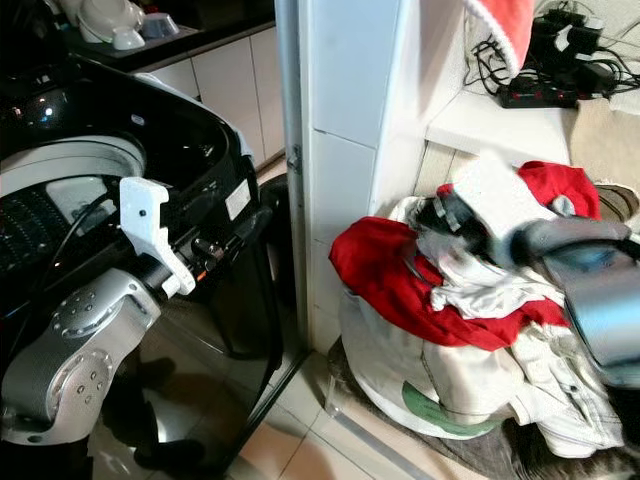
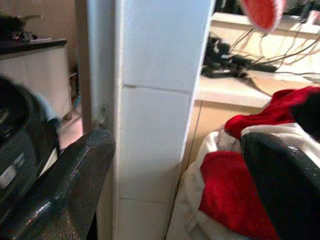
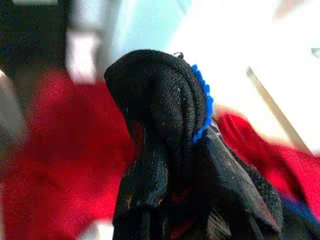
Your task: Clothes washing
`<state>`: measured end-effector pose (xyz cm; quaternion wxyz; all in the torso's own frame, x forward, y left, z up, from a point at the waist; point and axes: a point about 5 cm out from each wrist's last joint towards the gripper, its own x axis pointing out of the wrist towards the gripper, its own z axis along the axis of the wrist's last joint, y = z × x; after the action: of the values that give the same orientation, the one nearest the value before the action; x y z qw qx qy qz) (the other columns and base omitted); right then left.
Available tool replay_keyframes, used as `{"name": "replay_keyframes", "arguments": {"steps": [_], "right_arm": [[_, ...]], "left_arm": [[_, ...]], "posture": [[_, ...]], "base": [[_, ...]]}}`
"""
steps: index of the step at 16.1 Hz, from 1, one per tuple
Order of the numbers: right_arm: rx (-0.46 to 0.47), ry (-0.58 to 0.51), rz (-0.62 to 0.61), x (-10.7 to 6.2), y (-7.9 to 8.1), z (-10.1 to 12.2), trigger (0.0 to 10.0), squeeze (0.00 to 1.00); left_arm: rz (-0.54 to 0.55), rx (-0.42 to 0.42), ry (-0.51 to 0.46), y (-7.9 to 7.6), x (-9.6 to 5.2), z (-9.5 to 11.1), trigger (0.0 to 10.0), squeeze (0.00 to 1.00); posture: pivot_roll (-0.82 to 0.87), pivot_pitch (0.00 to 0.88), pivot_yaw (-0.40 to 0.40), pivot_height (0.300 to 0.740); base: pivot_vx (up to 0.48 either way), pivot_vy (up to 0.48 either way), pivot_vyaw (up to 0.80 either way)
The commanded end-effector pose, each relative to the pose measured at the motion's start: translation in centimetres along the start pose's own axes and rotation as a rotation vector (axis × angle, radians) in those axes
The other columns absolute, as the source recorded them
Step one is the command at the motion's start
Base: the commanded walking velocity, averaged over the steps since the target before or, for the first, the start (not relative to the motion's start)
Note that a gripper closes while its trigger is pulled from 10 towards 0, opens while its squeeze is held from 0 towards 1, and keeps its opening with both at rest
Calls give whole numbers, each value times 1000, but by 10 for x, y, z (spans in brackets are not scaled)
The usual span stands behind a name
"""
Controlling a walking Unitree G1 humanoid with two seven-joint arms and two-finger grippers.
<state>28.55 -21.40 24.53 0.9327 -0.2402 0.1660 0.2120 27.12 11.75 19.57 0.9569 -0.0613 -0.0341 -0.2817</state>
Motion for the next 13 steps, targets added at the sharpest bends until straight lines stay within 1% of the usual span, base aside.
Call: {"name": "replay_keyframes", "arguments": {"steps": [1,2,3,4,5,6,7,8,9,10,11,12,13], "right_arm": [[79,-152,5,-3,-1,23,0,0],[166,-292,19,5,6,42,0,0],[302,-436,73,16,21,61,0,0],[404,-517,126,22,31,71,0,0],[520,-584,175,24,36,76,0,0],[701,-697,238,27,42,81,0,0],[830,-752,272,30,46,83,0,0],[877,-765,279,31,47,84,0,0],[986,-798,310,32,47,85,0,0],[1043,-821,350,31,48,87,0,0],[1080,-837,397,29,50,89,0,0],[1124,-848,446,26,51,90,0,0],[1144,-844,474,25,52,90,0,0]], "left_arm": [[-5,52,-69,-5,5,10,10000,0],[26,72,-110,-8,11,14,10000,0],[-35,-13,-112,-17,17,18,10000,0],[-134,-144,-117,-27,20,23,10000,0],[-145,-175,-141,-30,22,30,10000,0],[-228,-238,-201,-41,25,40,10000,1000],[-291,-265,-237,-48,26,45,10000,1000],[-299,-258,-245,-50,26,46,10000,1000],[-324,-227,-239,-54,27,46,10000,1000],[-335,-223,-225,-56,27,44,10000,1000],[-323,-221,-217,-55,26,43,10000,1000],[-290,-213,-227,-51,25,42,10000,1000],[-274,-213,-234,-49,25,43,10000,1000]], "posture": [[-83,0,27,740],[-81,0,27,740],[-82,0,26,740],[-78,0,24,740],[-77,0,21,740],[-75,0,18,740],[-68,0,10,740],[-68,0,10,740],[-64,0,2,740],[-67,0,1,740],[-67,0,1,740],[-70,0,2,740],[-72,0,2,740]], "base": [[0,0,0],[0,0,0],[0,0,0],[0,0,0],[0,0,0],[0,0,0],[0,0,0],[0,0,0],[0,0,0],[0,0,0],[0,0,0],[0,0,0],[0,0,0]]}}
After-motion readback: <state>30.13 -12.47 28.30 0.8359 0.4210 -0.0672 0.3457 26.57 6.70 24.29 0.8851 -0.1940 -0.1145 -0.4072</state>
